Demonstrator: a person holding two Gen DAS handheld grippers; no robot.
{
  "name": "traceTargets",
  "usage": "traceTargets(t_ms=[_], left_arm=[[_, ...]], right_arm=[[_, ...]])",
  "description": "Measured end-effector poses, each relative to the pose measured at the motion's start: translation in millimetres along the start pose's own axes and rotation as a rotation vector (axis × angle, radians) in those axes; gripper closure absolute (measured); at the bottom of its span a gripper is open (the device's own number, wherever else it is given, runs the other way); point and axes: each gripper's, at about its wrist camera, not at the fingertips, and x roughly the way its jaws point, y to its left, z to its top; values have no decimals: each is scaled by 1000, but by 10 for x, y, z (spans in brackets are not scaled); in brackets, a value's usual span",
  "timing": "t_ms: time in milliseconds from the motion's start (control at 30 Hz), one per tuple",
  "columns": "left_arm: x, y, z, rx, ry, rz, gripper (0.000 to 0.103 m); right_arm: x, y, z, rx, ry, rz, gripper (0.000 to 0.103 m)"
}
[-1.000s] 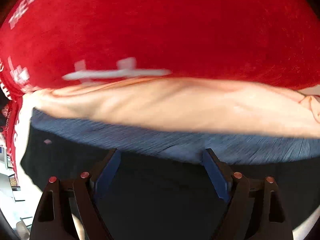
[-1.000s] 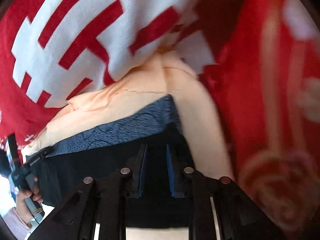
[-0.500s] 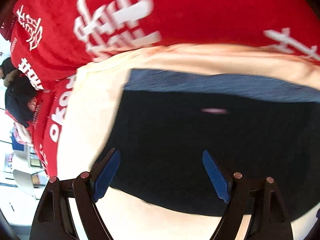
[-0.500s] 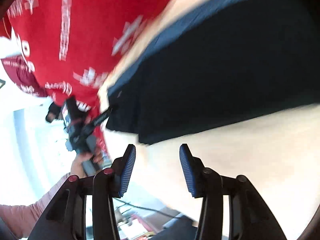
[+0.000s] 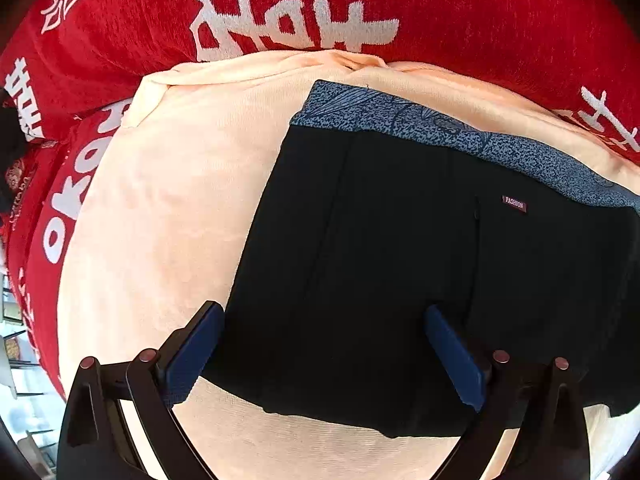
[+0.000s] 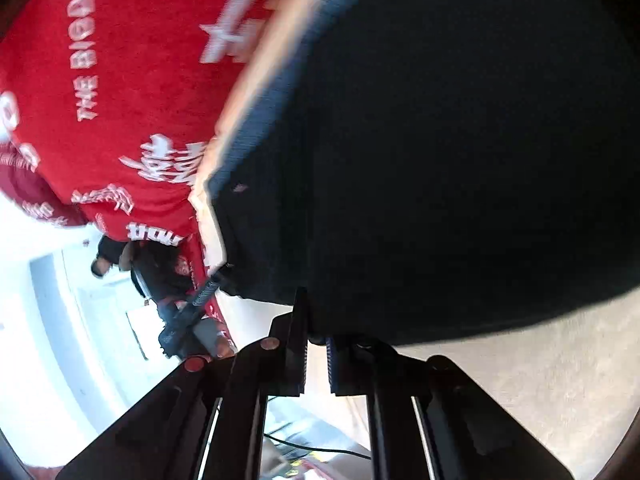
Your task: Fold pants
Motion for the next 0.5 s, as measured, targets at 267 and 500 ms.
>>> traceTargets(t_ms=[267,500], left_arm=[[135,259,34,-17,-17,-13,0],[54,210,-99,-61,-47,12,0]], right_arm=[[44,-241,-263,0,227,-225,73],[333,1264,468,-521,223,-272,64]])
